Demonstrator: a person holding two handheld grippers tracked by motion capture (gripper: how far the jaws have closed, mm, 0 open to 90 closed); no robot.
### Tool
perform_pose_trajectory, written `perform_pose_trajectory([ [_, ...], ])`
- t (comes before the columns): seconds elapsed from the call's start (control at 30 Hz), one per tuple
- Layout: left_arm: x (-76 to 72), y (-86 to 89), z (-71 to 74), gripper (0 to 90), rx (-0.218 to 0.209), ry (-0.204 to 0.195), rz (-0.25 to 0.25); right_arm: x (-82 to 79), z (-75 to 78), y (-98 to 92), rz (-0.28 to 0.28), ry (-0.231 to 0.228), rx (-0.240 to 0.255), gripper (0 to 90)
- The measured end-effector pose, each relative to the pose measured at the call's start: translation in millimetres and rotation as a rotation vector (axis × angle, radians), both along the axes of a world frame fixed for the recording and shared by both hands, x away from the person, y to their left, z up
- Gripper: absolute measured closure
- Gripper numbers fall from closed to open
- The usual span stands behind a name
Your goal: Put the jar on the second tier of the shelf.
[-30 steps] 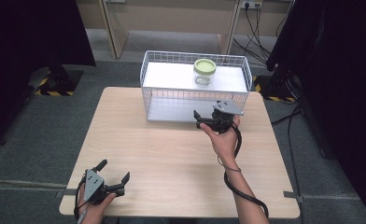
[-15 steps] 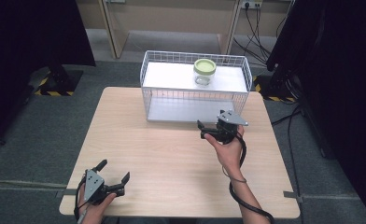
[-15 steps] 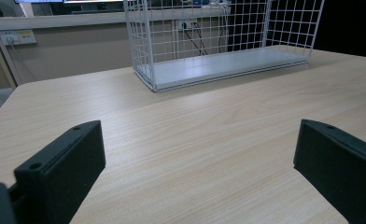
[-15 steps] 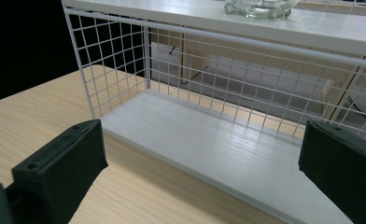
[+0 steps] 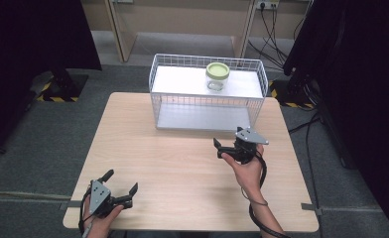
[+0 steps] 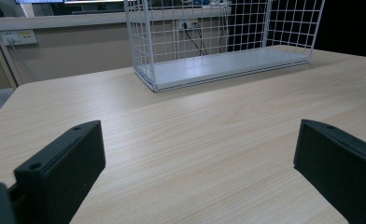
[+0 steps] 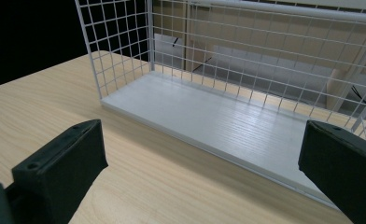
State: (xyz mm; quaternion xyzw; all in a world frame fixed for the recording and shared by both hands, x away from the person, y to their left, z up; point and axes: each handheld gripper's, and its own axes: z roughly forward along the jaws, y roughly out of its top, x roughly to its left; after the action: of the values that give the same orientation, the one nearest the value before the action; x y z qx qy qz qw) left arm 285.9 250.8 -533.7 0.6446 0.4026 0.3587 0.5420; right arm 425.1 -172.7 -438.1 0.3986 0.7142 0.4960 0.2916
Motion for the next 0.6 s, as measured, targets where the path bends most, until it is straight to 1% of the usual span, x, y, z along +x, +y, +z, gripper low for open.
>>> perform_pose_trajectory([
  [0.33, 0.0, -0.1, 0.0, 1.7, 0.001, 0.001, 0.002, -13.1, -7.9, -12.1, -0.014, 0.002, -0.006, 1.0],
  [0.6, 0.0, -0.3, 0.0, 1.7, 0.002, 0.0, 0.003, -24.7, -19.5, -25.5, -0.03, 0.027, -0.01, 1.1],
])
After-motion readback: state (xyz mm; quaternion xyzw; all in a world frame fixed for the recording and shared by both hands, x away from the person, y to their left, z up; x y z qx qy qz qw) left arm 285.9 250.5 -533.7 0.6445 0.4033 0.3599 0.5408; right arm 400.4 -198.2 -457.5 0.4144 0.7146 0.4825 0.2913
